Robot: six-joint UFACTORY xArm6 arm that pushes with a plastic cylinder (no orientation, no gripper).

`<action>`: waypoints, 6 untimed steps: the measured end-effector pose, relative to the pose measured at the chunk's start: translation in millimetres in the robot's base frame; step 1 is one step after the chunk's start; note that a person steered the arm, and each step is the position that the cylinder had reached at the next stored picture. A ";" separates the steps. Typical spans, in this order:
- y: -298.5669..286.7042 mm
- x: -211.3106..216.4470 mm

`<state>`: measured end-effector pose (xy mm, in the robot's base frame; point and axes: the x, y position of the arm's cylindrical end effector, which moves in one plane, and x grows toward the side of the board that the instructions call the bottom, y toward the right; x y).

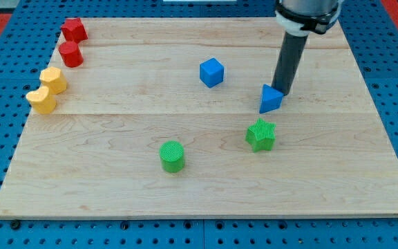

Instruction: Move the green star slightly to the left

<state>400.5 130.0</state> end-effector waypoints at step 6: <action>-24.6 89.4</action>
